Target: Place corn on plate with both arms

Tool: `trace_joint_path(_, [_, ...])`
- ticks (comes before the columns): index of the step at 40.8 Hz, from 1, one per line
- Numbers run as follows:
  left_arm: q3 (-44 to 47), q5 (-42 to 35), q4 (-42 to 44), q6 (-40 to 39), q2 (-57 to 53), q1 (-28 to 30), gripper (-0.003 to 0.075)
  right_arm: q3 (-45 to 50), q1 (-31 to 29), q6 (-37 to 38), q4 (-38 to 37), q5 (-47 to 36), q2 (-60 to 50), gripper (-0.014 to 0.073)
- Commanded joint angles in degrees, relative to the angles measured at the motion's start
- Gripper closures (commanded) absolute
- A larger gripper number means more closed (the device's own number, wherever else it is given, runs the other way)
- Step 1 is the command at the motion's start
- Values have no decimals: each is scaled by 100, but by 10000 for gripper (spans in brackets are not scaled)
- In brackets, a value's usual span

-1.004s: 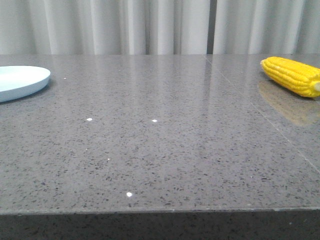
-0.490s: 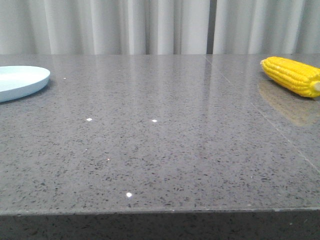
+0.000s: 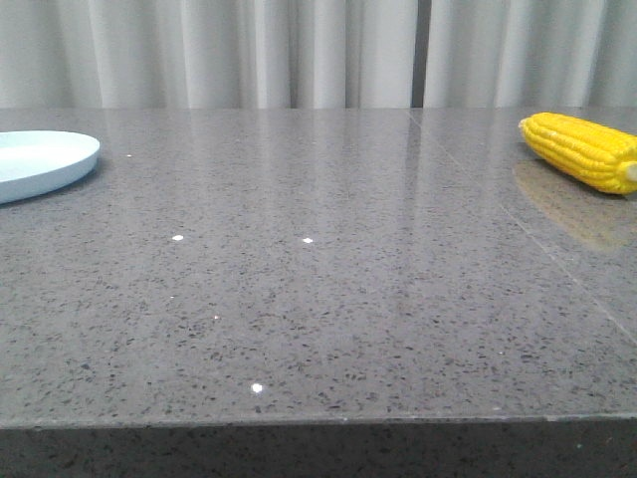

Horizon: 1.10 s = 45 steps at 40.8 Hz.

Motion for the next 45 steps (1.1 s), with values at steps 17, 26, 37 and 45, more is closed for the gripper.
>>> trace_joint_path(17, [-620,452,5,-53,1317,-37,101,-157,-11,-17,-130,-356,34,94])
trace_joint_path(26, [-1281,850,57,-13,2593,-37,101,-157,-11,-17,-130,-356,34,94])
trace_joint_path(37, [-2172,1328,511,10,4139,99,101,-157,-11,-17,-130,-356,34,94])
trace_joint_path(45, [-2972,1552,251,319,5201,666,101,-157,-11,-17,-130,-356,34,94])
